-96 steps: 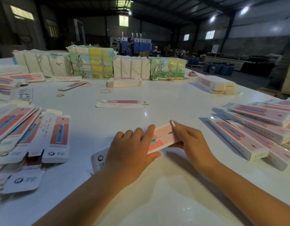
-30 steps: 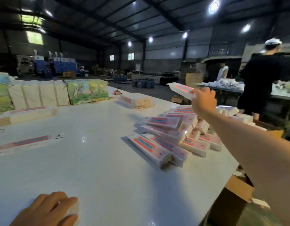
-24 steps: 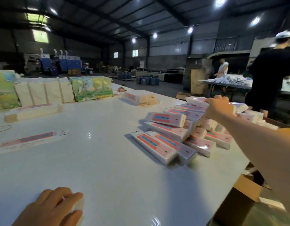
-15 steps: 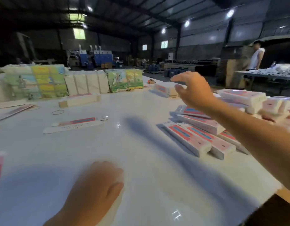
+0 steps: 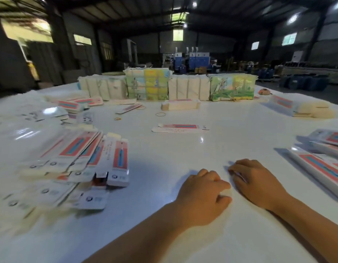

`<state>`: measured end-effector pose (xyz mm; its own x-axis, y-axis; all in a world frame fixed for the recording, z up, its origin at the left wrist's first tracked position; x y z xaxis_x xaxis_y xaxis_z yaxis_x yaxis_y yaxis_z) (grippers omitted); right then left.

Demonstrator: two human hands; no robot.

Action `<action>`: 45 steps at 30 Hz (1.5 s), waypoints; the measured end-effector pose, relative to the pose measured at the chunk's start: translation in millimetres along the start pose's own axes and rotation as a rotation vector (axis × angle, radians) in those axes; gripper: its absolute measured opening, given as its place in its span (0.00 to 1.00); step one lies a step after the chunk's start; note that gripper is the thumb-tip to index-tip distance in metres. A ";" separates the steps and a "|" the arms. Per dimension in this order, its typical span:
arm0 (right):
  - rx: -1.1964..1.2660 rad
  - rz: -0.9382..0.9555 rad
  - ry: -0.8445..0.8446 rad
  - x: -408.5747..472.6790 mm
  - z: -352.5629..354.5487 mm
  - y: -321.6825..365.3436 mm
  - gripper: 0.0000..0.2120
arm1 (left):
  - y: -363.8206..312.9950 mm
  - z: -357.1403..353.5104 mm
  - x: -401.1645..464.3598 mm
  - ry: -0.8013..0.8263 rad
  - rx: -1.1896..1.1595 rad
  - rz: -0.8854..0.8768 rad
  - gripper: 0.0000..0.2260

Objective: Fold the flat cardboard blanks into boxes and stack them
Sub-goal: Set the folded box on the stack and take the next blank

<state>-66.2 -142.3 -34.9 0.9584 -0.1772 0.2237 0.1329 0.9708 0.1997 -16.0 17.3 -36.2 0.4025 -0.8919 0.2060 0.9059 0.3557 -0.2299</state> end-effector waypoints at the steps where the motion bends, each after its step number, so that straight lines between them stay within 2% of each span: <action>1: 0.017 -0.008 0.002 -0.7 0.3 0.1 0.10 | 8.2 5.5 1.1 -0.024 -0.052 0.067 0.16; 4: 0.047 -0.012 -0.001 -0.5 1.1 -0.7 0.08 | 57.0 39.2 4.0 -0.080 -0.093 0.380 0.16; 8: 0.076 0.009 -0.014 2.1 0.1 -1.0 0.07 | 147.7 99.5 -13.6 0.024 0.189 0.829 0.17; 10: 0.082 0.005 -0.005 2.5 -0.8 -2.1 0.07 | 182.7 115.0 -34.4 0.128 0.253 0.980 0.20; 12: 0.096 0.007 0.004 3.3 -1.7 -3.1 0.07 | 198.5 114.9 -50.3 0.284 0.258 1.061 0.25; 14: 0.118 0.019 -0.002 3.9 -2.3 -3.6 0.06 | 202.0 109.7 -53.7 0.329 0.244 1.091 0.22; 17: 0.111 0.007 -0.009 3.9 -2.5 -4.3 0.07 | 199.5 108.5 -47.1 0.277 0.027 1.130 0.16; 20: 0.120 0.013 -0.001 2.8 -2.1 -3.7 0.07 | 198.5 109.8 -48.0 0.216 -0.178 1.171 0.15; 22: 0.125 0.017 -0.009 1.5 -1.9 -3.3 0.07 | 197.3 112.4 -49.6 0.121 -0.177 1.193 0.17; 24: 0.122 0.011 -0.019 1.2 -2.4 -3.3 0.08 | 191.8 119.0 -45.1 0.031 -0.064 1.189 0.15; 26: 0.122 0.012 -0.029 1.8 -2.4 -2.9 0.08 | 178.2 127.5 -33.9 -0.078 -0.068 1.142 0.09; 28: 0.118 0.016 -0.030 2.6 -1.8 -2.3 0.09 | 161.3 131.6 -14.1 -0.140 -0.155 0.975 0.10; 30: 0.112 0.018 -0.021 2.6 -1.2 -2.1 0.10 | 128.5 128.3 4.7 -0.133 -0.207 0.775 0.13; 33: 0.092 -0.006 0.011 1.7 2.1 -1.7 0.12 | 78.0 104.0 19.8 -0.107 -0.279 0.608 0.15; 37: 0.073 -0.037 0.074 -0.2 4.5 -1.3 0.15 | 41.0 40.2 16.3 -0.046 -0.191 0.360 0.15; 40: 0.087 -0.065 0.093 -0.3 4.9 -2.2 0.15 | 35.2 17.8 11.9 0.005 -0.018 0.354 0.25; 43: 0.097 -0.069 0.079 0.0 4.3 -3.7 0.13 | 30.5 13.2 11.7 0.168 0.059 0.345 0.44; 45: 0.062 -0.069 0.108 0.0 1.8 -5.2 0.13 | 31.2 8.8 9.6 0.246 0.089 0.339 0.50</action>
<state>-67.4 -147.6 -34.1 0.9695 -0.2220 0.1043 0.1872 0.9445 0.2701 17.3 22.3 -33.1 0.6457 -0.7567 -0.1027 0.7400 0.6532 -0.1600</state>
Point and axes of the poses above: each hand's wrist, its own x-axis towards the middle knuckle, its own z-axis out of the back of the hand, y = z × x, the point moved 3 cm from there along x, towards the middle knuckle, and after that the axes turned 9 degrees about y, right-handed, at the moved point
